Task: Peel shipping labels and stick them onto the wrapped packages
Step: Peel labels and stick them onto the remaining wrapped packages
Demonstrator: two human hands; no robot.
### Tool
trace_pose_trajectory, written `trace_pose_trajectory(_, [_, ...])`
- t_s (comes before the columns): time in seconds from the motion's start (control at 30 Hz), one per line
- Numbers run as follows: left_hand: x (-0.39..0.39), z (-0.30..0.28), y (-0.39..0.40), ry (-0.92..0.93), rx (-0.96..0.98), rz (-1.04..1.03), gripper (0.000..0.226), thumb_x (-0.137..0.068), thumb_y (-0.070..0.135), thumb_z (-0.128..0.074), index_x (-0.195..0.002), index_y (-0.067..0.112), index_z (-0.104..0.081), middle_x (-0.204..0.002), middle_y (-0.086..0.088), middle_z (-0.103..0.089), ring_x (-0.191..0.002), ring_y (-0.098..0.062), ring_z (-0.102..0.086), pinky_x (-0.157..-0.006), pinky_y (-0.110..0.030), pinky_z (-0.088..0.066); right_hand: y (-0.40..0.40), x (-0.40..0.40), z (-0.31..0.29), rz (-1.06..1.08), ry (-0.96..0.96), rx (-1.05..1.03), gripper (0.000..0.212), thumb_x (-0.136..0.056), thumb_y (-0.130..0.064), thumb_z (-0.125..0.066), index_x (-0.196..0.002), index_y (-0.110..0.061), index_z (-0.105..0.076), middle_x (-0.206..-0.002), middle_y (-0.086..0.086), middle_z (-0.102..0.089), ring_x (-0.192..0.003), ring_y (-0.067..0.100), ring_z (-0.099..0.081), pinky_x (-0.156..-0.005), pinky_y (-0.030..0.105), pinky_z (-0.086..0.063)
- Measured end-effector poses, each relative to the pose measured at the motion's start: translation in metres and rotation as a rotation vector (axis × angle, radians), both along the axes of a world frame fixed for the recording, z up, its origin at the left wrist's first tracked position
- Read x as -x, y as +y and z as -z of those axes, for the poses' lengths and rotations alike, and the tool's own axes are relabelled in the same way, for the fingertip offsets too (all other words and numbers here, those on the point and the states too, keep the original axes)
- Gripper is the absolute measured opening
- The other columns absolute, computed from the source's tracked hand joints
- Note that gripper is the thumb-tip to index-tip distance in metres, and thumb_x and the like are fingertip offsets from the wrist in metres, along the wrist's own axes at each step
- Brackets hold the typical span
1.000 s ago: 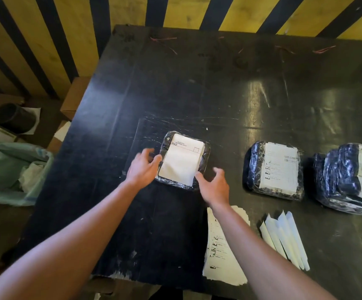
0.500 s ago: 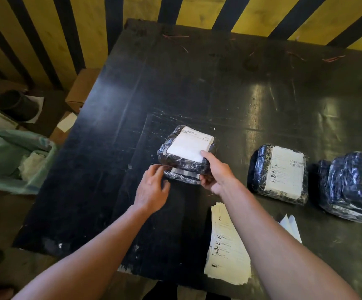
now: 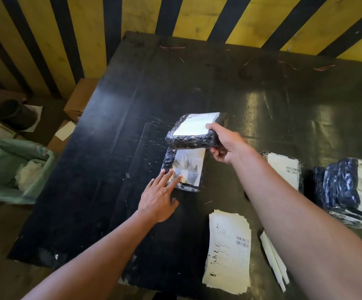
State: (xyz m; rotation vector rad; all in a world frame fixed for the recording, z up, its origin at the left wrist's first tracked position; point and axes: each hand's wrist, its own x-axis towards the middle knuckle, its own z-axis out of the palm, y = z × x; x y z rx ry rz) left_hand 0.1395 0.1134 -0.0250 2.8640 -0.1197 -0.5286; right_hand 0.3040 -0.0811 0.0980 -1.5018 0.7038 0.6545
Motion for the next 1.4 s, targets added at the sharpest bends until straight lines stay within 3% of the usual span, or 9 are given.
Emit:
trace_pose_trajectory(0.13, [-0.016, -0.008, -0.002, -0.074, 0.125, -0.139, 0.053, -0.101, 0.045, -0.054, -0.153, 0.04, -0.046, -0.162, 0.005, -0.042, -0.151, -0.023, -0.036, -0.121, -0.045, -0.035, -0.028, -0.002, -0.004, -0.091, -0.156, 0.115, 0.044, -0.08, -0.046, -0.087, -0.089, -0.008, -0.068, -0.066, 0.005, -0.072, -0.047, 0.013, -0.056, -0.044, 0.023, -0.043])
trace_pose_trajectory(0.27, [-0.046, -0.034, -0.012, -0.103, 0.696, -0.592, 0.034, -0.109, 0.034, -0.05, -0.138, 0.025, -0.065, -0.132, -0.001, -0.067, -0.119, -0.015, -0.063, -0.107, -0.037, -0.048, -0.07, 0.023, 0.007, -0.082, -0.219, 0.065, 0.04, -0.083, -0.042, -0.086, -0.093, -0.008, -0.066, -0.088, 0.013, -0.076, -0.07, 0.022, -0.062, -0.061, 0.033, -0.047])
trace_pose_trajectory(0.37, [-0.064, -0.055, -0.037, 0.086, 1.077, -0.676, 0.045, -0.107, 0.049, -0.049, -0.138, 0.02, -0.061, -0.132, -0.006, -0.069, -0.113, -0.02, -0.07, -0.107, -0.041, -0.054, -0.106, 0.047, 0.023, -0.073, -0.214, 0.018, 0.05, -0.083, -0.042, -0.086, -0.11, -0.003, -0.072, -0.109, 0.016, -0.08, -0.098, 0.032, -0.072, -0.087, 0.045, -0.056])
trace_pose_trajectory(0.43, [-0.071, -0.066, -0.059, 0.245, 1.15, -0.651, 0.067, -0.094, 0.058, -0.055, -0.145, 0.015, -0.056, -0.137, -0.007, -0.067, -0.12, -0.024, -0.068, -0.105, -0.038, -0.054, -0.129, 0.062, 0.03, -0.055, -0.203, -0.016, 0.048, -0.086, -0.04, -0.084, -0.116, -0.004, -0.073, -0.109, 0.012, -0.081, -0.114, 0.035, -0.072, -0.1, 0.049, -0.055])
trace_pose_trajectory(0.57, [-0.072, -0.064, -0.109, 0.259, 1.049, -0.544, 0.054, -0.092, 0.032, -0.08, -0.139, 0.014, -0.063, -0.125, -0.009, -0.074, -0.111, -0.021, -0.073, -0.096, -0.033, -0.061, -0.178, 0.088, 0.036, -0.034, -0.207, 0.007, 0.048, -0.083, -0.042, -0.086, -0.113, -0.006, -0.076, -0.11, 0.009, -0.081, -0.115, 0.032, -0.072, -0.11, 0.053, -0.052])
trace_pose_trajectory(0.7, [-0.068, -0.047, -0.16, 0.348, 1.035, -0.507, 0.062, -0.082, 0.036, -0.089, -0.136, 0.034, -0.058, -0.125, 0.0, -0.072, -0.117, -0.023, -0.07, -0.107, -0.05, -0.056, -0.225, 0.105, 0.04, -0.015, -0.242, 0.093, 0.058, -0.07, -0.052, -0.09, -0.109, -0.01, -0.079, -0.108, 0.004, -0.081, -0.111, 0.025, -0.074, -0.11, 0.051, -0.052])
trace_pose_trajectory(0.97, [-0.071, -0.044, -0.239, 0.23, 0.933, -0.441, 0.06, -0.091, 0.027, -0.082, -0.141, 0.031, -0.05, -0.133, 0.005, -0.064, -0.117, -0.015, -0.065, -0.094, -0.033, -0.059, -0.272, 0.107, 0.068, 0.091, -0.292, 0.426, 0.04, -0.093, -0.045, -0.075, -0.124, -0.022, -0.063, -0.12, 0.0, -0.07, -0.113, 0.024, -0.066, -0.103, 0.048, -0.054])
trace_pose_trajectory(1.13, [-0.081, -0.031, -0.261, 0.221, 0.825, -0.42, 0.063, -0.092, 0.023, -0.081, -0.144, 0.032, -0.047, -0.144, 0.001, -0.059, -0.13, -0.021, -0.061, -0.102, -0.047, -0.058, -0.281, 0.109, 0.087, 0.103, -0.246, 0.46, 0.052, -0.1, -0.043, -0.067, -0.146, -0.021, -0.054, -0.14, 0.004, -0.063, -0.129, 0.028, -0.059, -0.109, 0.05, -0.05])
trace_pose_trajectory(1.4, [-0.07, -0.018, -0.257, 0.171, 0.691, -0.334, 0.074, -0.095, 0.029, -0.077, -0.158, 0.028, -0.038, -0.15, -0.004, -0.052, -0.131, -0.021, -0.061, -0.106, -0.044, -0.057, -0.278, 0.121, 0.09, -0.087, -0.228, 0.533, 0.073, -0.105, -0.038, -0.06, -0.166, -0.021, -0.025, -0.169, 0.008, -0.035, -0.155, 0.031, -0.033, -0.125, 0.047, -0.032])
